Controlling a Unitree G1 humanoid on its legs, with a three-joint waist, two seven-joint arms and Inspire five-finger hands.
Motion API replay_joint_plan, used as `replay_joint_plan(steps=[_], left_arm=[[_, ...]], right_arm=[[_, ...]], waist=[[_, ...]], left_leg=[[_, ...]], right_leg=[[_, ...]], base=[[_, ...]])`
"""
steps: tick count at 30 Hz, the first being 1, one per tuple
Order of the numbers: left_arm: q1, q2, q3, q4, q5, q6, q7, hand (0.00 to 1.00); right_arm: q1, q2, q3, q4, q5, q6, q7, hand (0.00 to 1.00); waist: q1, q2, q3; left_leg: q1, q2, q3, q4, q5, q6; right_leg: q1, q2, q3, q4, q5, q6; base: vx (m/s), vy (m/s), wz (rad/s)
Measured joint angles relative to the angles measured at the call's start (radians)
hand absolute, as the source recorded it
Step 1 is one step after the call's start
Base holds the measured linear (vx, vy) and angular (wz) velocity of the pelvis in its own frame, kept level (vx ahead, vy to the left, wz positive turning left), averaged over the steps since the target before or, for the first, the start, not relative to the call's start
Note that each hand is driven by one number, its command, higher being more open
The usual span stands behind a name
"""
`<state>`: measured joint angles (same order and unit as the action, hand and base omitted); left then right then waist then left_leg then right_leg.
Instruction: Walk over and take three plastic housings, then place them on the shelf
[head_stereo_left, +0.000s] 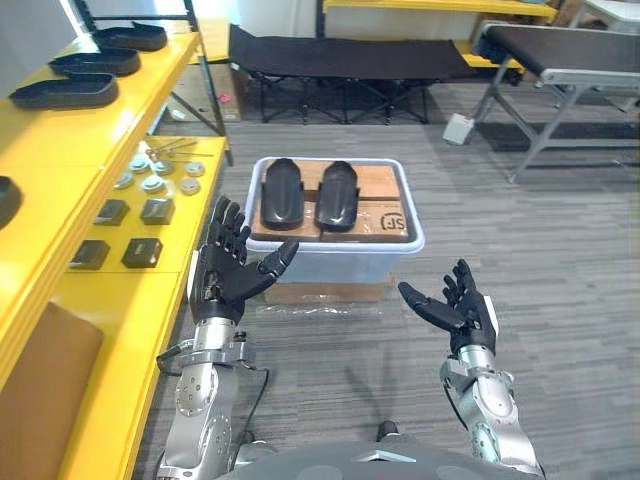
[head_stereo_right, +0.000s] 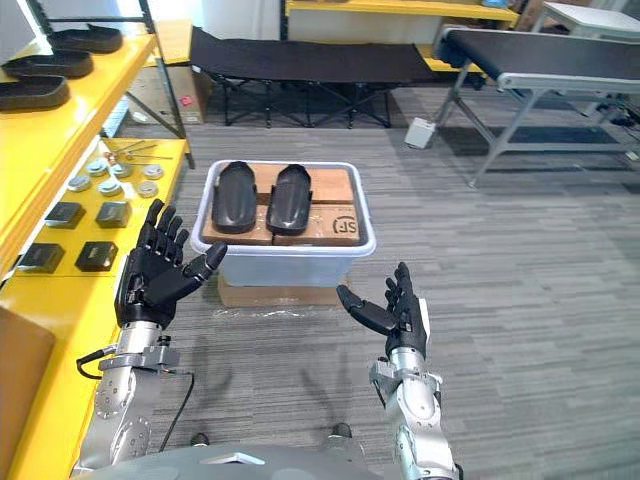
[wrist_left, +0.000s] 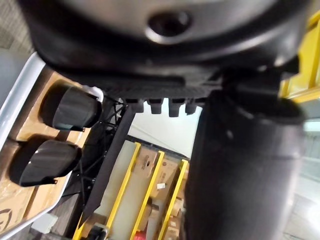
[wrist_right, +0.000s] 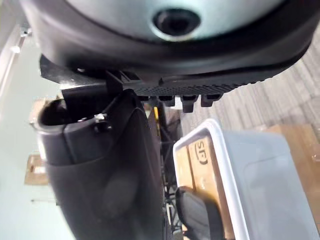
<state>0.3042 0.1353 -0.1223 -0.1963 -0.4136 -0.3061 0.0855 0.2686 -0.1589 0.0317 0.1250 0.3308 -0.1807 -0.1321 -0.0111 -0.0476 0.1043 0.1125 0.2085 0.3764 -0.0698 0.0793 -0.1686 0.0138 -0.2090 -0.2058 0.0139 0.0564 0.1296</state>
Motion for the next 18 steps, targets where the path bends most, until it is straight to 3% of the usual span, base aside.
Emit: replay_joint_plan(steps=[2, 3, 4, 5, 6, 7, 8, 9, 10, 11, 14, 18], left_arm=[[0.01, -0.001, -0.001, 0.01, -0.007, 0.002, 0.015, 1.0], [0.008, -0.001, 0.001, 0.032, -0.008, 0.001, 0.023, 1.0], [0.007, -0.002, 0.002, 0.045, -0.01, 0.002, 0.026, 1.0], [0.011, -0.005, 0.002, 0.063, -0.019, 0.002, 0.028, 1.0], [0.02, -0.016, 0.001, 0.072, -0.02, 0.002, 0.027, 1.0], [0.025, -0.022, -0.002, 0.073, -0.02, 0.002, 0.025, 1.0], [0.026, -0.022, -0.008, 0.072, -0.019, 0.001, 0.013, 1.0], [0.028, -0.023, -0.012, 0.068, -0.02, -0.001, -0.001, 1.0], [0.028, -0.02, -0.016, 0.067, -0.02, -0.004, -0.008, 1.0], [0.028, -0.001, -0.02, 0.068, -0.017, -0.006, -0.018, 1.0], [0.013, 0.02, -0.032, 0.067, -0.014, -0.007, -0.033, 1.0], [0.008, 0.024, -0.056, 0.044, -0.011, -0.002, -0.029, 1.0]], right_arm=[[0.008, -0.001, 0.003, 0.009, -0.002, 0.0, 0.013, 1.0], [0.009, -0.002, 0.008, 0.012, -0.007, 0.0, 0.013, 1.0], [0.008, -0.004, 0.012, 0.012, -0.007, 0.0, 0.015, 1.0], [0.008, -0.013, 0.02, 0.012, -0.006, 0.0, 0.018, 1.0], [0.005, -0.032, 0.023, 0.015, -0.007, 0.0, 0.021, 1.0], [0.003, -0.039, 0.022, 0.018, -0.006, 0.0, 0.018, 1.0], [-0.006, -0.046, 0.019, 0.02, -0.007, 0.0, 0.011, 1.0], [-0.014, -0.063, 0.017, 0.021, -0.01, -0.003, -0.004, 1.0], [-0.021, -0.068, 0.017, 0.025, -0.011, -0.007, -0.012, 1.0], [-0.03, -0.056, 0.045, 0.031, -0.011, -0.003, -0.034, 1.0], [-0.029, -0.051, 0.055, 0.026, 0.011, -0.012, -0.035, 1.0], [-0.006, -0.032, 0.043, 0.026, 0.032, -0.044, -0.052, 1.0]], waist=[[0.0, 0.007, 0.013], [0.001, 0.022, 0.036], [0.002, 0.026, 0.046], [0.005, 0.048, 0.07], [0.01, 0.063, 0.1], [0.013, 0.075, 0.104], [0.02, 0.09, 0.112], [0.027, 0.103, 0.109], [0.033, 0.109, 0.112], [0.041, 0.08, 0.109], [0.032, 0.031, 0.11], [0.027, 0.026, 0.106]], left_leg=[[-0.044, 0.053, -0.001, 0.159, -0.075, -0.01], [-0.096, 0.095, -0.038, 0.315, -0.116, -0.001], [-0.126, 0.115, -0.064, 0.402, -0.125, 0.003], [-0.185, 0.147, -0.13, 0.556, -0.124, 0.006], [-0.237, 0.165, -0.185, 0.67, -0.141, -0.011], [-0.254, 0.153, -0.203, 0.685, -0.17, -0.022], [-0.262, 0.093, -0.219, 0.64, -0.222, 0.003], [-0.242, 0.027, -0.225, 0.51, -0.221, 0.032], [-0.228, 0.002, -0.229, 0.454, -0.216, 0.066], [-0.195, -0.021, -0.205, 0.406, -0.206, 0.067], [-0.189, -0.062, -0.2, 0.34, -0.172, 0.073], [-0.166, -0.089, -0.202, 0.266, -0.138, 0.075]], right_leg=[[0.009, 0.025, 0.009, 0.002, -0.003, -0.005], [0.031, 0.042, 0.01, 0.003, -0.015, -0.022], [0.045, 0.05, 0.01, 0.004, -0.025, -0.035], [0.073, 0.068, 0.01, 0.003, -0.034, -0.048], [0.1, 0.081, 0.021, -0.001, -0.043, -0.061], [0.103, 0.074, 0.024, -0.001, -0.046, -0.062], [0.103, 0.062, 0.029, 0.002, -0.048, -0.06], [0.089, 0.058, 0.03, 0.004, -0.046, -0.048], [0.083, 0.062, 0.036, 0.006, -0.045, -0.04], [0.08, 0.047, 0.049, -0.002, -0.041, -0.032], [0.069, 0.012, 0.038, -0.013, -0.027, -0.011], [0.065, -0.005, -0.001, -0.014, -0.024, -0.008]], base=[[0.06, -0.073, -0.24], [0.02, -0.073, -0.07], [0.01, -0.105, -0.03], [0.0, -0.096, -0.02], [0.02, -0.057, -0.03], [0.05, 0.063, -0.04], [0.05, 0.128, -0.08], [0.04, 0.137, -0.15], [0.03, 0.094, -0.36], [0.04, 0.055, -0.27], [0.08, 0.031, 0.03], [0.1, 0.001, 0.08]])
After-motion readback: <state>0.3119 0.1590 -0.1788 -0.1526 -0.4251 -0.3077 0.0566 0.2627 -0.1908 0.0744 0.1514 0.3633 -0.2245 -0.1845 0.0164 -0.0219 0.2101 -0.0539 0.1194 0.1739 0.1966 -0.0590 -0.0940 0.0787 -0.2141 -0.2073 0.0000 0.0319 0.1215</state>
